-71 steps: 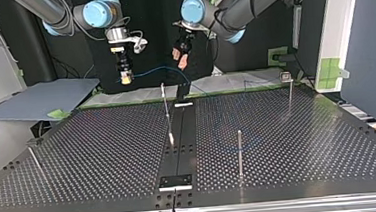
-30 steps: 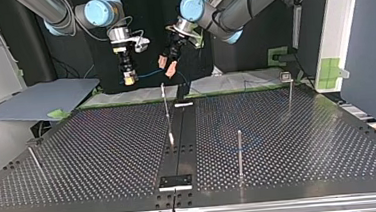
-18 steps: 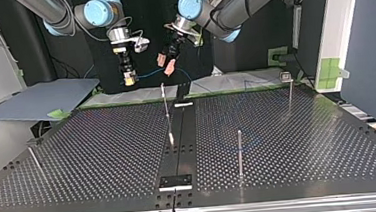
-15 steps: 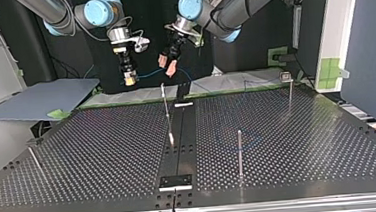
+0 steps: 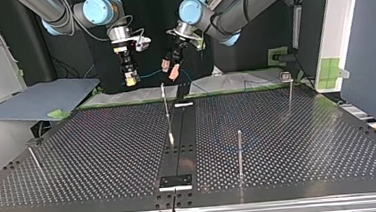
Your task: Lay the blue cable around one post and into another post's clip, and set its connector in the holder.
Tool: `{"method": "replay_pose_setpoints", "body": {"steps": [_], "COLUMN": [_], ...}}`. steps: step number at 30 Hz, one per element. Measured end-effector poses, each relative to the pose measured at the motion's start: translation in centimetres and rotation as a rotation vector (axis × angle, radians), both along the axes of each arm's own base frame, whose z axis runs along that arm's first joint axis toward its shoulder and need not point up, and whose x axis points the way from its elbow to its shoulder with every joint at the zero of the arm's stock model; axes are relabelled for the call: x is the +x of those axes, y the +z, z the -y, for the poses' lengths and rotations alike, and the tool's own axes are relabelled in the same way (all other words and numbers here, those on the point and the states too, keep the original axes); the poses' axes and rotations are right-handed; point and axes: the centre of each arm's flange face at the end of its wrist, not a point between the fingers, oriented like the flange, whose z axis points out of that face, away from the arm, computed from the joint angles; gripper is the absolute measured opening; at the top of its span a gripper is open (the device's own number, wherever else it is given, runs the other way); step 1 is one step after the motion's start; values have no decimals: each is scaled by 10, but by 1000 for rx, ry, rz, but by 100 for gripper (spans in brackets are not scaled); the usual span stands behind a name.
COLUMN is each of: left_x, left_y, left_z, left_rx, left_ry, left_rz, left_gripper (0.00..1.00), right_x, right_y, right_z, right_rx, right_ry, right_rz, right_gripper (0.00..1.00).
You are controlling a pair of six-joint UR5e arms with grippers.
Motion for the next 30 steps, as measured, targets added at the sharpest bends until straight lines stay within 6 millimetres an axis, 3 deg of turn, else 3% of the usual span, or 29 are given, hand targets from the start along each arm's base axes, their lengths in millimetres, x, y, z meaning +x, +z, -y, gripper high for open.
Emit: {"method": "replay_pose_setpoints", "body": {"steps": [9,10,11,12,13,16,17,23,30], "left_x": [13,13,14,15,15,17,17,20,23], "left_y": [-21,-22,-22,-22,-22,-22,-22,-22,-22], "left_z": [10,10,9,9,8,7,7,4,-2], "left_rx": [4,5,5,5,6,10,11,30,95], "left_ry": [12,14,17,22,27,38,39,62,112], "left_rz": [17,18,18,19,20,23,24,38,72], "left_gripper": [100,93,79,79,71,71,0,0,0], "right_x": [1,1,1,0,-1,-4,-5,-15,-29], "right_y": [-1,-1,-2,-2,-3,-4,-5,-16,-46], "right_z": [-2,-3,-3,-3,-3,-3,-3,-1,5], "right_rx": [12,13,14,15,16,20,21,35,76], "right_ry": [15,16,17,17,16,10,7,-30,-74], "right_rz": [-9,-10,-12,-15,-16,-23,-26,-50,-78], "right_gripper": [0,0,0,0,0,0,0,0,0]}}
